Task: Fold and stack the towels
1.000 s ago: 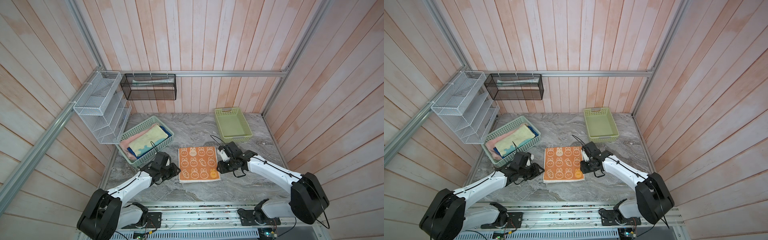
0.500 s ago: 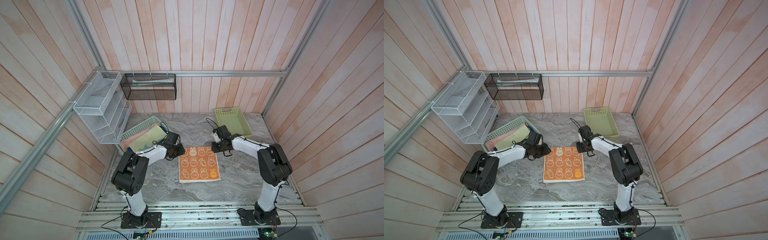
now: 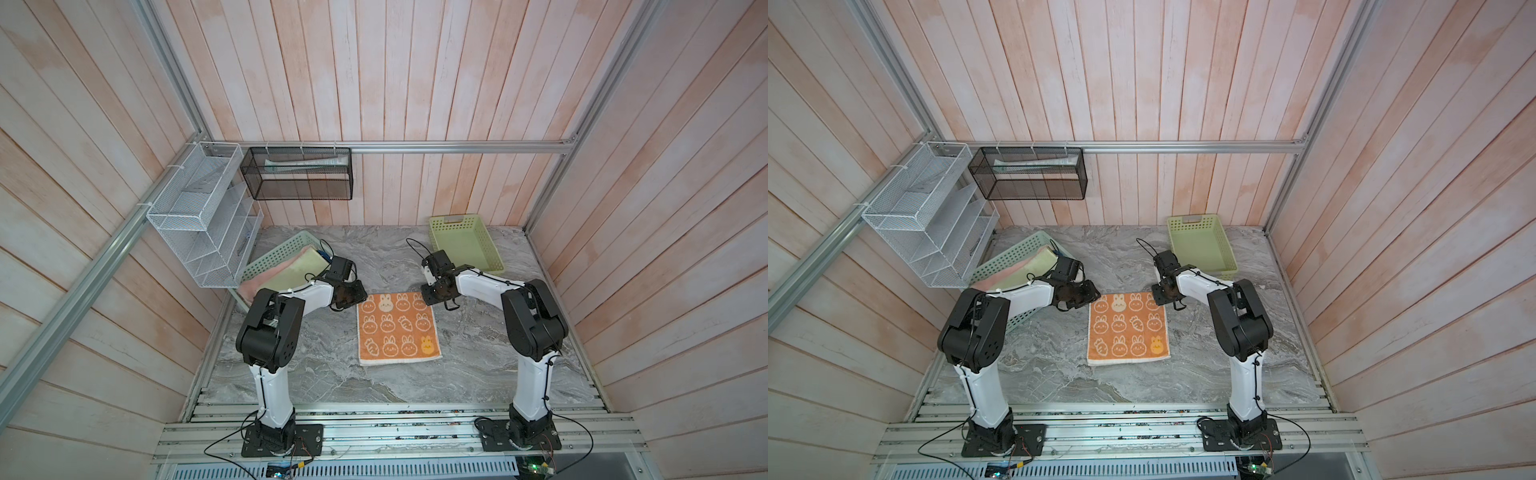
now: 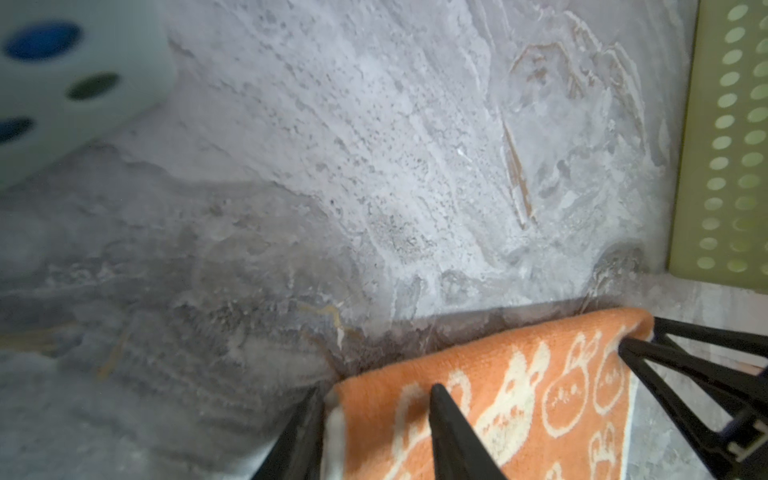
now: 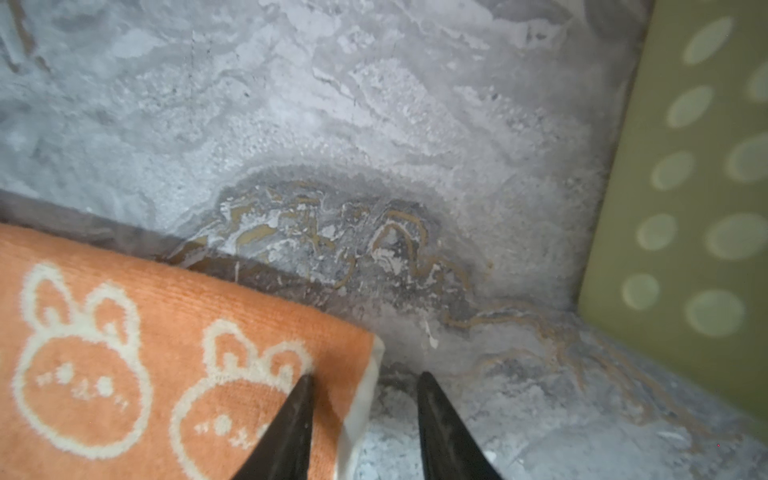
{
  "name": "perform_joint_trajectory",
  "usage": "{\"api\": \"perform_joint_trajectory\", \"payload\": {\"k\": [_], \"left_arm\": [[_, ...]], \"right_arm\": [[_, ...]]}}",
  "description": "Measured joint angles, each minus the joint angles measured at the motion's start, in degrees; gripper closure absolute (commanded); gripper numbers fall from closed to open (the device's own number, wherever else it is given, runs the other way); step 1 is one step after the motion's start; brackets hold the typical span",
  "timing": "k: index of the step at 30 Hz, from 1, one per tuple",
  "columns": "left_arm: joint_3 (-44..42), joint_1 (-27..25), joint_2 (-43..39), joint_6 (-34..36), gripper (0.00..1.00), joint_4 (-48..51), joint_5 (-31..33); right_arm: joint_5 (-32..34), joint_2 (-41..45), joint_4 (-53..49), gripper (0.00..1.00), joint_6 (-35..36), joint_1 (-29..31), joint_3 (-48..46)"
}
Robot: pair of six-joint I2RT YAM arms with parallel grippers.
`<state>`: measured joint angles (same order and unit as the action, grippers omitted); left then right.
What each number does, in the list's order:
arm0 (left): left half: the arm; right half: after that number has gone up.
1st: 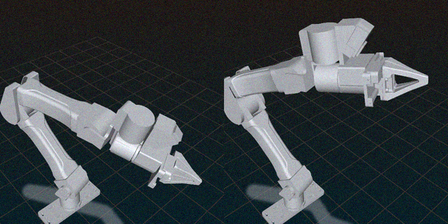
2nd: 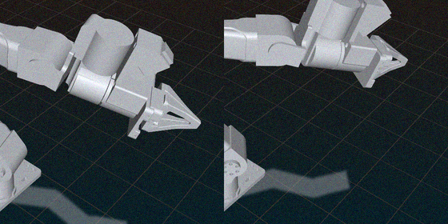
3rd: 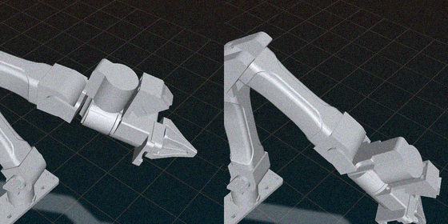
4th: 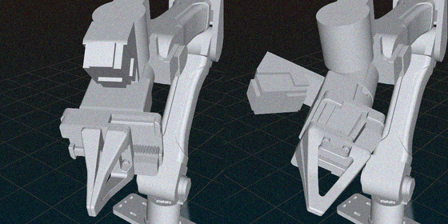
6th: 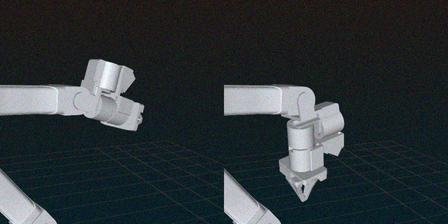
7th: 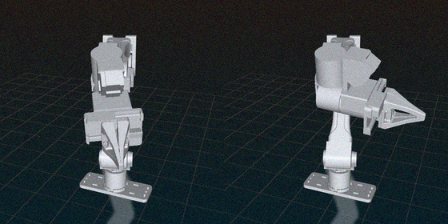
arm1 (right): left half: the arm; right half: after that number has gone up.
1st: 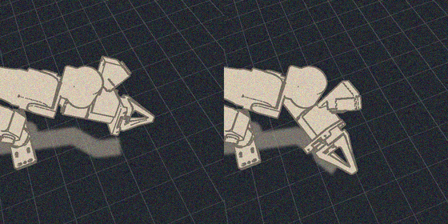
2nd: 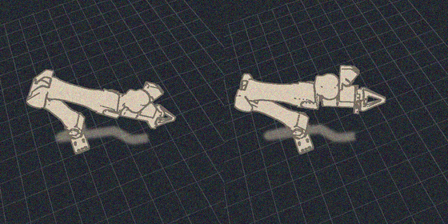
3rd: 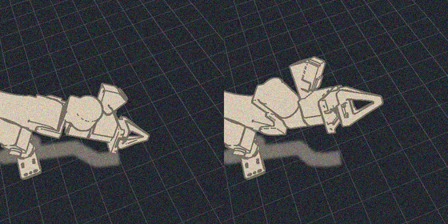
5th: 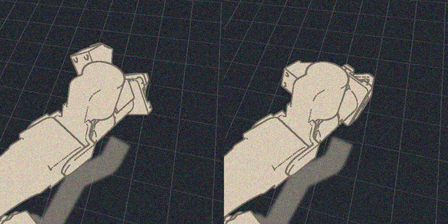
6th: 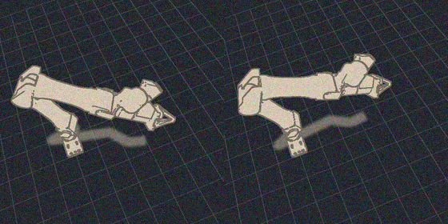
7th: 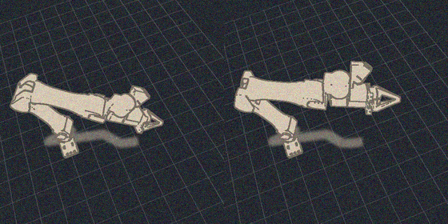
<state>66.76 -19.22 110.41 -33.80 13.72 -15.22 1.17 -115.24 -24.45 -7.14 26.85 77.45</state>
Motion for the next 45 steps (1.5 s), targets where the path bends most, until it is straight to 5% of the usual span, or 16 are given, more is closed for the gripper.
{"api": "perform_joint_trajectory", "payload": {"k": [5, 12, 45], "left_arm": [[0.0, 0.1, 0.1, 0.9, 0.71, 0.0, -1.5], [0.0, 0.6, 0.2, 3.6, 1.00, -0.4, -3.1], [-18.2, -1.4, -20.8, 5.9, 1.00, -15.4, -8.3]], "right_arm": [[-2.5, -0.9, 0.0, 0.68, 1.4, -0.1, 1.1], [-6.3, -1.5, 0.4, 0.99, 3.8, -0.4, 1.8], [-4.1, 26.5, 7.1, 1.00, 5.1, 1.1, -20.2]]}}
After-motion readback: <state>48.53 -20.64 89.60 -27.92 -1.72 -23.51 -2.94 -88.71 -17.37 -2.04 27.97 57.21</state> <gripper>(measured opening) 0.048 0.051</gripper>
